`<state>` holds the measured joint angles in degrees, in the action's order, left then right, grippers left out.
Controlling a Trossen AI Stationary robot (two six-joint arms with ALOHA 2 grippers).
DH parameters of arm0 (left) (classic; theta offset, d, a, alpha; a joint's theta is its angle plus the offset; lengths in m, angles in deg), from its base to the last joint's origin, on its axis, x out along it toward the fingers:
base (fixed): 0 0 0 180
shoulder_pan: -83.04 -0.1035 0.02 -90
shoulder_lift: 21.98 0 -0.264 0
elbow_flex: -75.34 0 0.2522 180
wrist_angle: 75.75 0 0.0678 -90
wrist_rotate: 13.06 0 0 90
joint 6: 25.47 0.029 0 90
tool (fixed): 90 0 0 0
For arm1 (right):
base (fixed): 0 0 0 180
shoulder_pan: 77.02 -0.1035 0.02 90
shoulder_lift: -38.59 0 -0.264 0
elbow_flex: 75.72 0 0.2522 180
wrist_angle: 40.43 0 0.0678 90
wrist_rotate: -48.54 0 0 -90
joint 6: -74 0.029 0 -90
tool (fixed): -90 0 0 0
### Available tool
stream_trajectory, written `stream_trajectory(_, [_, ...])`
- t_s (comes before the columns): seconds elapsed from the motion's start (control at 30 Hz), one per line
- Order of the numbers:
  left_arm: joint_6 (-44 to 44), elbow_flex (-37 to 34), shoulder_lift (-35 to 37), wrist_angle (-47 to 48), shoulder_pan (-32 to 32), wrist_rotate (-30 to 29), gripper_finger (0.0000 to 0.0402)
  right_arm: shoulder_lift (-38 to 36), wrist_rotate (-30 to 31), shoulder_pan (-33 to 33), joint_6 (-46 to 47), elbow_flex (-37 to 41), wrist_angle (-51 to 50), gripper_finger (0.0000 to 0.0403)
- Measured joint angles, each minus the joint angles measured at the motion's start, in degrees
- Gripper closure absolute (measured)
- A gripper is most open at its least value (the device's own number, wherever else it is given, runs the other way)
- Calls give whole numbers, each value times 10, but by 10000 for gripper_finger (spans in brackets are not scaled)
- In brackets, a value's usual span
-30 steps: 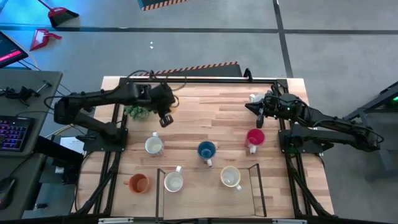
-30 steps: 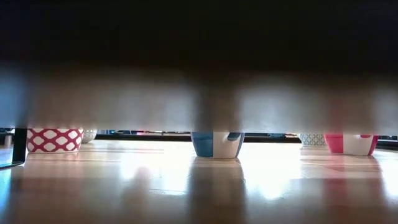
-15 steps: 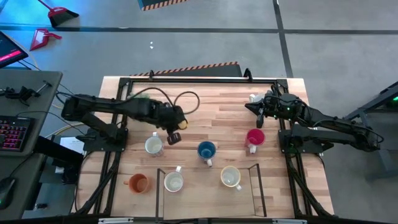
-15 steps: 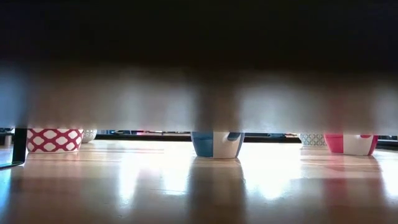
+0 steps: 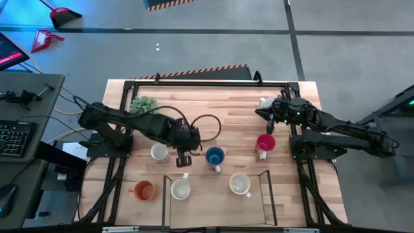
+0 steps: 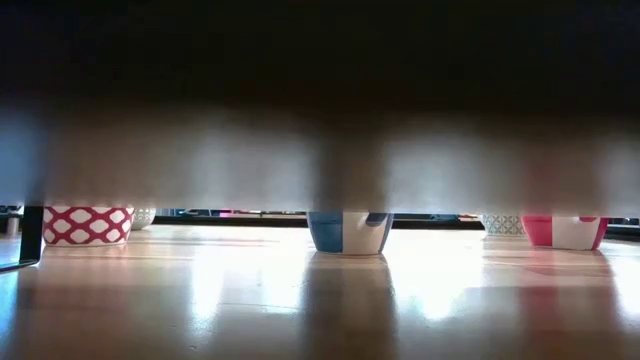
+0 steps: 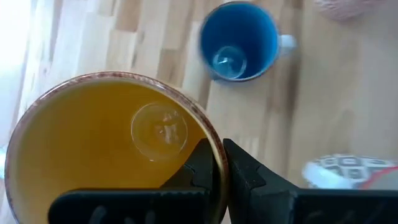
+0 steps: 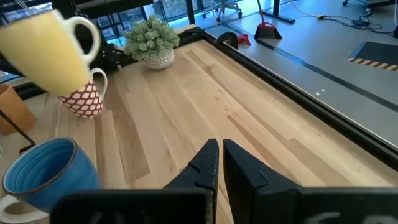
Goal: Place coffee mugs
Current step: Put the orange mug on the shelf
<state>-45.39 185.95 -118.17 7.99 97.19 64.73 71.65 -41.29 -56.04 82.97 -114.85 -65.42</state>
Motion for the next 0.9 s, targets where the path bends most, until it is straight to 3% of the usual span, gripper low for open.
stream_trajectory(0.47, [-20, 79, -48, -16, 104, -4, 398, 0, 0, 0, 0, 0, -2, 391])
stream_trajectory(0.9, [-7, 167, -159, -42, 132, 26, 398, 0, 0, 0, 0, 0, -2, 391])
